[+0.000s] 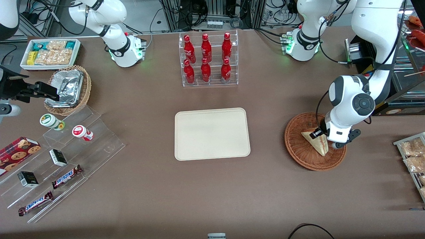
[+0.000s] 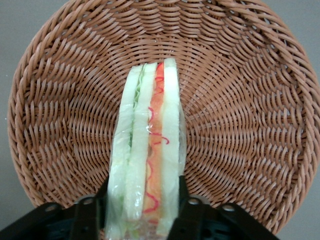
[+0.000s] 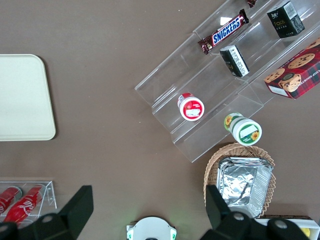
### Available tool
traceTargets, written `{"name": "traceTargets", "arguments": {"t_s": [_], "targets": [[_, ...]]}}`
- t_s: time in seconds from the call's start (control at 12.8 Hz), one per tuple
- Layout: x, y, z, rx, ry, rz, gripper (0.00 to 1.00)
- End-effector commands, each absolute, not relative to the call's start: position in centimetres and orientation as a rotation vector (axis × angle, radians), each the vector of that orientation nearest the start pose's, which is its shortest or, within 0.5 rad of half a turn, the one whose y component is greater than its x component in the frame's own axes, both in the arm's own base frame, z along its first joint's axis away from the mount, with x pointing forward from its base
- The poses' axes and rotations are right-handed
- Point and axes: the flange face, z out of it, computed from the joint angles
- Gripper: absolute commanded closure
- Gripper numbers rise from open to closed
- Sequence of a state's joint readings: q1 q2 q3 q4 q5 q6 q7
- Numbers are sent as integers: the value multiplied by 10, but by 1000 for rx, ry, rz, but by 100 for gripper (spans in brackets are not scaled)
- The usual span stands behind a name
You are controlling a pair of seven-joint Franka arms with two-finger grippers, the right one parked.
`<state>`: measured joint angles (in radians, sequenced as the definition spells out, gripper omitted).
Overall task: Place sandwich from basket to tray
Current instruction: 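Close the left gripper on the sandwich and lift it from the basket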
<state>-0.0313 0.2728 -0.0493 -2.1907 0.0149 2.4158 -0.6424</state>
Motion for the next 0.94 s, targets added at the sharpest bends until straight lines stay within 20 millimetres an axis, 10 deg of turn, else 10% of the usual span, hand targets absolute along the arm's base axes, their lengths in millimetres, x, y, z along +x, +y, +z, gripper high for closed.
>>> {"name": "traceTargets", "arguments": {"t_s": [0.0, 0.39, 0.63, 0.86], "targets": [[561, -45, 272, -3014, -870, 20, 100], [590, -65, 363, -2998, -814, 102, 100], [598, -132, 422, -3016, -674, 135, 100], [580, -254, 420, -3046, -493, 115, 100]]}}
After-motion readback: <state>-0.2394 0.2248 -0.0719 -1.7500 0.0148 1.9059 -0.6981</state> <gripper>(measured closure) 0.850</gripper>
